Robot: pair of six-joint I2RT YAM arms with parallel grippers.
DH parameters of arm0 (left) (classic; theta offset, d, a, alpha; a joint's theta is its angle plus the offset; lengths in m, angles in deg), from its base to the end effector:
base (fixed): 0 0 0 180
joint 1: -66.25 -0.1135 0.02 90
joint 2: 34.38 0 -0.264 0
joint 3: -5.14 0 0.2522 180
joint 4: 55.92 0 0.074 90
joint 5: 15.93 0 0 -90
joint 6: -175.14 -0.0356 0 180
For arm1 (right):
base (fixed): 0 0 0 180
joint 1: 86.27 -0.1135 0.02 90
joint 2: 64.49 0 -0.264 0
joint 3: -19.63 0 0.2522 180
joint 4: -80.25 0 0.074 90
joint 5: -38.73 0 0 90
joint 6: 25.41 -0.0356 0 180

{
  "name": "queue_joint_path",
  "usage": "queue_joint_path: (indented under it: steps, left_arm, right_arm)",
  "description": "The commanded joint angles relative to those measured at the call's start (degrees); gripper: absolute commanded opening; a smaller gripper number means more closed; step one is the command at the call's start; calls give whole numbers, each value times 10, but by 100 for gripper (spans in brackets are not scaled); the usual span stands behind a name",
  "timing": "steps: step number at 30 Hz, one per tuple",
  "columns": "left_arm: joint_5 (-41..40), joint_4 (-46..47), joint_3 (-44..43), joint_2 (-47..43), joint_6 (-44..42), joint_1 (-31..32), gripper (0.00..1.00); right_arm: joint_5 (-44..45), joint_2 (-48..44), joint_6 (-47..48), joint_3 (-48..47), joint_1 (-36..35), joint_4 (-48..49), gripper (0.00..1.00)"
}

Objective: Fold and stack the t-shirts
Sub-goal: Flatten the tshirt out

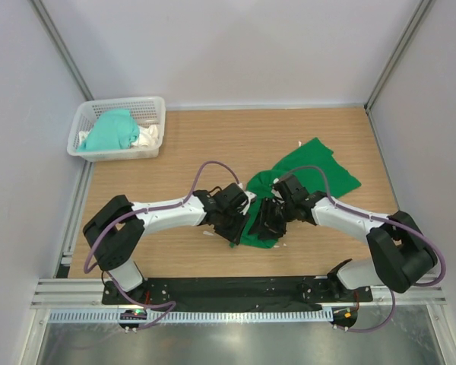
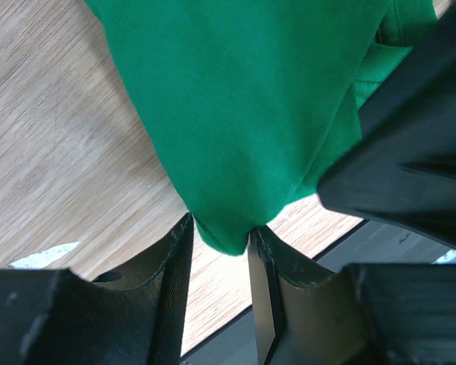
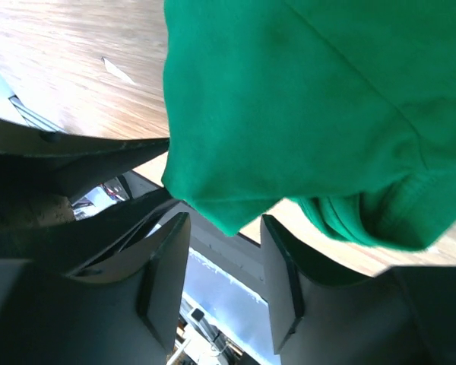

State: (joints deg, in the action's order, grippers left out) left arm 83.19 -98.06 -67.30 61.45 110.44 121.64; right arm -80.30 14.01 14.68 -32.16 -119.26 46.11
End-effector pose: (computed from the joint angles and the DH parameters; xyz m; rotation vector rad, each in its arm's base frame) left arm 0.1791 -0.2695 0.1767 0.7907 2.7510 -0.5757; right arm 0.1951 0.1473 0.1670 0.2338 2.9000 1.0630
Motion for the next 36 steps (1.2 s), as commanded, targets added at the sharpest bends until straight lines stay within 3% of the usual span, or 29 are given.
queue_joint_path:
  steps: [1, 7, 15, 24, 28, 31, 32, 36]
  left_arm:
    - [12, 4, 7, -35, 5, 3, 36]
    - [12, -1, 12, -46, 5, 3, 36]
    - [17, 0, 19, -40, -1, 3, 34]
    - [3, -4, 17, -37, -10, 3, 19]
    - [-17, -8, 14, -30, -17, 3, 0]
    - [-62, -26, -6, -32, -21, 1, 0]
    - [-85, -46, -14, -35, -23, 0, 0]
    - [-184, -91, -63, -91, -36, -24, 0]
  right_arm:
    - [-14, 19, -14, 1, -12, 39, 46]
    - [-11, 32, -22, 5, -19, 55, 39]
    - [-8, 38, -24, 7, -23, 61, 38]
    - [-3, 41, -27, 8, -28, 66, 34]
    - [4, 51, -29, 8, -32, 68, 31]
    - [16, 51, -26, 1, -36, 54, 17]
    - [21, 46, -23, -2, -36, 34, 2]
    - [105, 4, 10, -54, -37, -89, 1]
